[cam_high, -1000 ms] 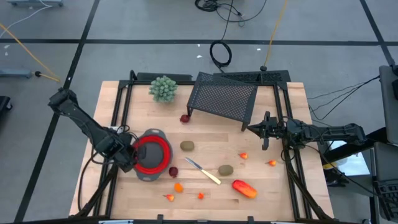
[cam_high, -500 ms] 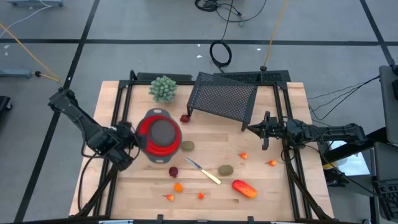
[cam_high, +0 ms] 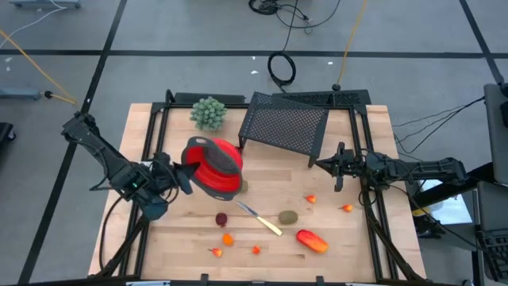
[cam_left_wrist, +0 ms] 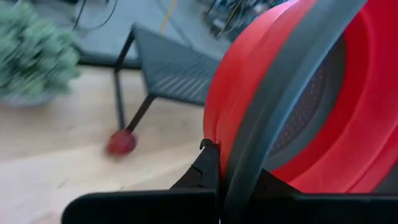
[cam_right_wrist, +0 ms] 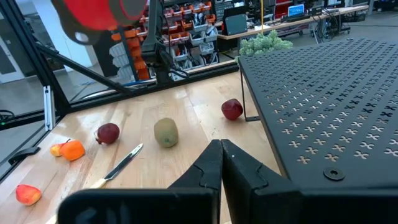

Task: Pick & Place Fruit
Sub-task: Put the red strainer bowl on the shelf

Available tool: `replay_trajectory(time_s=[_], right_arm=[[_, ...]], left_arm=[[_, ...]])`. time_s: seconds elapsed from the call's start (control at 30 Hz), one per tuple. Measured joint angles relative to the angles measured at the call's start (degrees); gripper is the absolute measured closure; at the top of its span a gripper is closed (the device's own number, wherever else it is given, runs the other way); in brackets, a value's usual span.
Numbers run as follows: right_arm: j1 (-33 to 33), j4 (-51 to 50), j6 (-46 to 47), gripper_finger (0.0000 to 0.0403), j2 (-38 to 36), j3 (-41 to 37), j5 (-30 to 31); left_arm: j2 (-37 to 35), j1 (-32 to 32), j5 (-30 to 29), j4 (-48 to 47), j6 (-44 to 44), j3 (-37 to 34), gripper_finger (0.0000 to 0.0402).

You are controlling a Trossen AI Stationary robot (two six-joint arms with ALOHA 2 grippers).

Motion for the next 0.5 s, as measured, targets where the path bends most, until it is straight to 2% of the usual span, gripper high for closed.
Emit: replay_trajectory(time_s=[0.27, 0.4, 0.5], right_arm=[[0.0, 0.0, -0.5, 0.0403, 0.0, 0.0, 0.0], [0.0, 0.0, -0.4, 0.0403, 0.0, 0.0, 0.0], [0.0, 0.0, -0.4, 0.0403, 0.0, 0.0, 0.0]], left_arm=[[0.0, 0.9, -4.6, 23.5, 18.0, 0.0, 0.0401], [0.0, 3.2, -4.6, 35.5, 23.8, 0.0, 0.0401], [0.0, 5.8, -1.8, 43.7, 28.1, 0.0, 0.0401]])
